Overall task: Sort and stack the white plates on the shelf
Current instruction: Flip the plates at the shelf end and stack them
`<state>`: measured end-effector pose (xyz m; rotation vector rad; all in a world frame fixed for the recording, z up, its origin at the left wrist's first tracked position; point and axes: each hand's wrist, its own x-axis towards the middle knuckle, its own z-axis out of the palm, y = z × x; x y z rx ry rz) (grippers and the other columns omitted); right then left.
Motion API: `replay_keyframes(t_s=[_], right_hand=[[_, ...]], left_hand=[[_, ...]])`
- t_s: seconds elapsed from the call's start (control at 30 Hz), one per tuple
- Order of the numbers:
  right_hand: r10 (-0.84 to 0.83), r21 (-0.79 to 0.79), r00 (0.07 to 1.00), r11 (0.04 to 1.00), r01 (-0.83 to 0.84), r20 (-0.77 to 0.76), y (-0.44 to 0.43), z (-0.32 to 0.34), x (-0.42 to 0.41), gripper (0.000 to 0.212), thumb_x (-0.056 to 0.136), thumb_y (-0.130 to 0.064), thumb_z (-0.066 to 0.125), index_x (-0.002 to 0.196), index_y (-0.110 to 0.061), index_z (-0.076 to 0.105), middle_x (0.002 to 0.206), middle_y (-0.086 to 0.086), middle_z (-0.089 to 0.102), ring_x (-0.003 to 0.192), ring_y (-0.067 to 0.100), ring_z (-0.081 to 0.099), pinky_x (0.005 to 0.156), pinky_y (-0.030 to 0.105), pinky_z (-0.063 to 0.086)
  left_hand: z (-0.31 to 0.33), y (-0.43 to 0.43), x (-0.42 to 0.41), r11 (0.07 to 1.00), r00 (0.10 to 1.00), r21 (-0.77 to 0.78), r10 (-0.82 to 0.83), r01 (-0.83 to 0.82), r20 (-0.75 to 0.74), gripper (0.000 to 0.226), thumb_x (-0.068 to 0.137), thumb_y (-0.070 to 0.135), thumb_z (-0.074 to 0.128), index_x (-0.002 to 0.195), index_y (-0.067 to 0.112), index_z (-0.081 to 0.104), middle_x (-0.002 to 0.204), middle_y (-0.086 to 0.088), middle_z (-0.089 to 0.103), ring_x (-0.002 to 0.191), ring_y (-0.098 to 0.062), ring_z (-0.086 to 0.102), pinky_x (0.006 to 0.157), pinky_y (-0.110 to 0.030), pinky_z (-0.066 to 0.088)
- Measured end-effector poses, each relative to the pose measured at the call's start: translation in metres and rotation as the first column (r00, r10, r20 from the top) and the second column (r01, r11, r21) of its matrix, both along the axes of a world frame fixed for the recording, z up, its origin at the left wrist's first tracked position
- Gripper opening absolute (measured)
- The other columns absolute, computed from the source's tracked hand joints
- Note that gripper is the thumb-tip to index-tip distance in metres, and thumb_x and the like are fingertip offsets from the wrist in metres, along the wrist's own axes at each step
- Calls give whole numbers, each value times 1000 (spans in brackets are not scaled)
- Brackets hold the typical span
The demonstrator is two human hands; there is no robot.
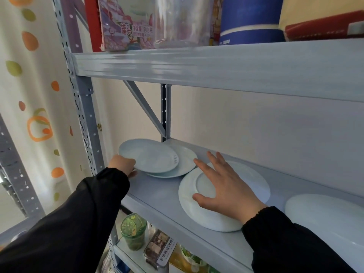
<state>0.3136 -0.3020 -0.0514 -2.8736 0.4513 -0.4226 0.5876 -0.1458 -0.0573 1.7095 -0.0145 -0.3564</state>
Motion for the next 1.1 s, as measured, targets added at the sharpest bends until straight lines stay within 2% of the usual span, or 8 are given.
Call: replay_keyframes(t_s=[0.07,0.17,0.3,0.47,0.63,0.73,0.9,1.1], right_hand=[[1,-1,1000,1000,-1,7,0,0,1,89,80,-74,49,151,-58,-1,164,-19,-18,147,4,-27,121,32,6],[-3,-1,1000,1000,3,4,0,-1,0,90,79,-75,48,152,-57,-2,163,-20,-20,147,3,-28,122,33,7],[-13,-3,1000,1000,13,-3,-1,-2,0,91,78,-76,47,152,-56,-3,163,-21,-21,147,3,-28,123,35,8],[-20,-2,1000,1000,20,-5,-1,-3,0,91,78,-77,46,152,-56,-3,163,-20,-20,147,4,-27,123,36,6],[-21,4,1000,1000,21,-17,-2,-2,2,90,81,-74,49,153,-55,-2,163,-19,-20,147,4,-27,122,34,2],[-17,4,999,1000,17,-30,-1,-4,1,90,82,-73,50,153,-55,-2,164,-18,-19,147,4,-27,121,32,1],[-14,18,999,1000,15,-32,0,-3,1,89,84,-70,52,154,-53,1,165,-15,-15,149,6,-24,122,32,-1],[-30,25,999,999,31,-42,-3,-4,-2,88,83,-72,49,154,-52,1,166,-14,-14,150,7,-22,123,34,1]], left_hand=[[-10,4,7,985,995,174,-26,9,95,20,84,5,56,93,-11,64,70,-16,64,59,-29,58,50,-26,50],[-14,4,10,984,990,172,-69,48,120,24,82,10,61,100,-6,61,75,-17,66,70,-32,64,74,-40,56],[-8,1,8,980,985,183,-108,83,131,34,81,15,63,111,-1,56,86,-18,64,74,-33,65,70,-44,60],[-8,7,5,953,956,302,-103,16,275,76,80,34,65,142,5,31,122,-16,53,83,-32,61,70,-42,56],[-13,15,-8,817,726,568,-330,-101,604,84,87,44,56,153,14,14,152,-14,27,139,-35,22,111,-46,28],[-13,17,-19,773,541,617,-459,-147,705,86,87,52,51,154,20,7,156,-10,19,145,-29,7,117,-45,19],[-10,16,-37,684,323,702,-631,-196,705,84,86,63,36,154,30,-2,163,-3,4,149,-25,-7,120,-46,7],[-9,18,-54,657,253,739,-697,-150,671,80,87,69,27,152,39,-9,162,3,-9,147,-24,-17,120,-49,3]])
